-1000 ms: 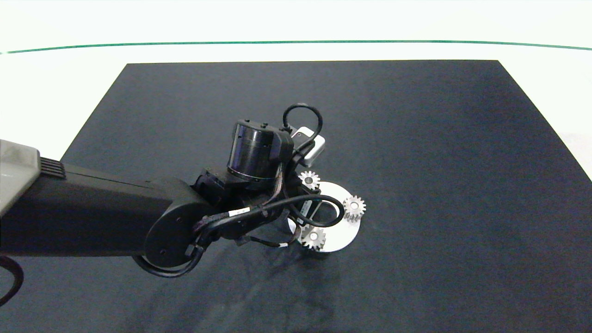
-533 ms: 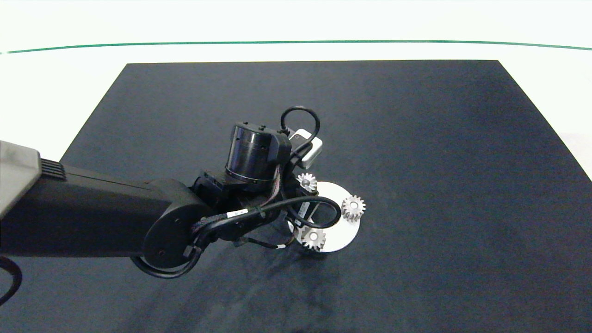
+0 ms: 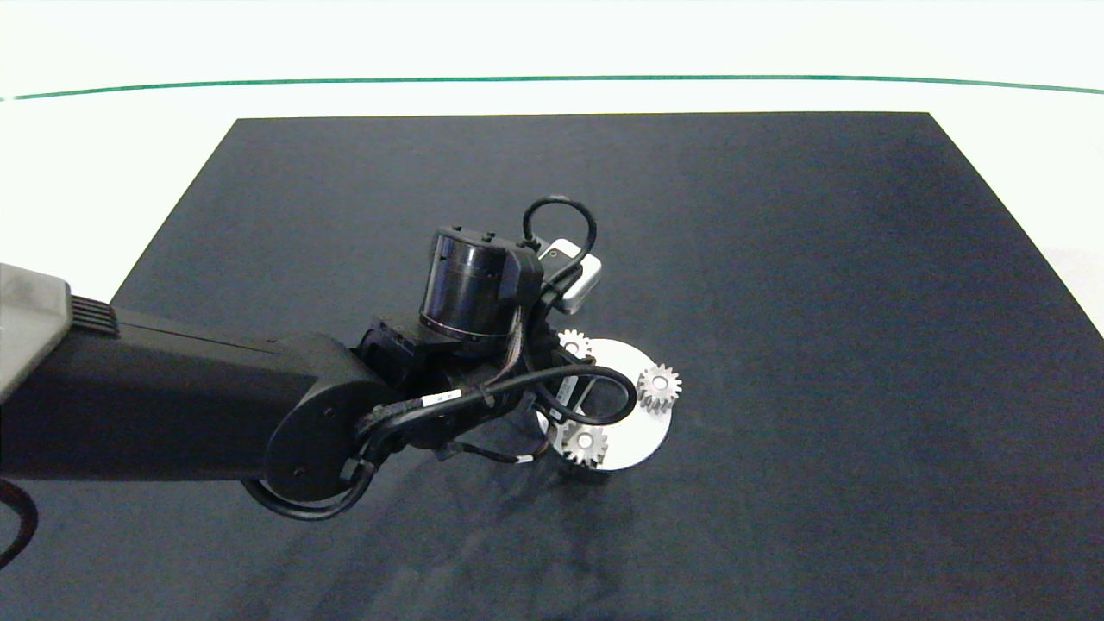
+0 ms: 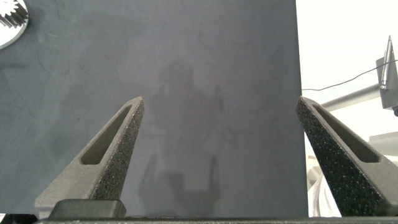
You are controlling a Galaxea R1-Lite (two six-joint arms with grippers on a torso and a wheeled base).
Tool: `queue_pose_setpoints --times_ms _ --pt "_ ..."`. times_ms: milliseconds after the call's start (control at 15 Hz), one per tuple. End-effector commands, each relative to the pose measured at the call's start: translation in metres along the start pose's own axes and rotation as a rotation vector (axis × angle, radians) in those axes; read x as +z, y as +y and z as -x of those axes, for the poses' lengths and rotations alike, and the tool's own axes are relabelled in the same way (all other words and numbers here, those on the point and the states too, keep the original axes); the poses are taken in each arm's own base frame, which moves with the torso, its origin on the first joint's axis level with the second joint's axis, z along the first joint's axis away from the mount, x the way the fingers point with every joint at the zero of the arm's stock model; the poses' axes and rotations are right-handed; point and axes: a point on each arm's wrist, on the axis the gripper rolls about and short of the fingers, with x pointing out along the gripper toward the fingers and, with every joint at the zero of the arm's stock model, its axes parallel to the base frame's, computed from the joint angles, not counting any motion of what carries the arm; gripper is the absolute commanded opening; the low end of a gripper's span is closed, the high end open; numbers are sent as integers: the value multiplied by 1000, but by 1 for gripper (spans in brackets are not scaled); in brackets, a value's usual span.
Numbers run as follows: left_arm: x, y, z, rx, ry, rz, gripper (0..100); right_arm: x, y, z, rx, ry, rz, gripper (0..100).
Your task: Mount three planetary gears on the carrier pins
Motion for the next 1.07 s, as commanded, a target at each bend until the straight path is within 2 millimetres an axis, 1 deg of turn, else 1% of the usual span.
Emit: queue_pose_setpoints --times_ms 67,200,333,533,600,667,733,800,867,933,1000,1067 --pt "0 -1 0 0 1 -2 100 -1 0 1 -1 1 2 100" --pt "0 1 3 3 1 0 100 0 0 0 -1 3 3 100" --pt "3 6 26 6 -17 0 100 2 0 0 -1 1 2 100" --pt "6 17 74 -2 21 -1 100 7 1 -7 8 23 9 100" --pt "9 24 100 -2 32 5 100 10 2 -10 10 36 12 100" --pt "10 30 118 4 33 17 100 12 2 -11 12 40 13 100" --pt "8 43 153 32 35 48 100 15 3 -15 10 55 16 100" --pt "3 57 179 85 37 86 100 17 4 -18 -8 73 16 100" --pt "-3 70 206 146 28 127 100 18 6 -21 -47 96 13 100" --pt "-10 78 233 205 27 162 100 18 6 -22 -80 109 8 100" --pt "-22 82 263 271 31 199 100 16 7 -20 -118 119 2 100" --pt "-34 83 287 345 43 235 100 15 7 -18 -164 126 -5 100"
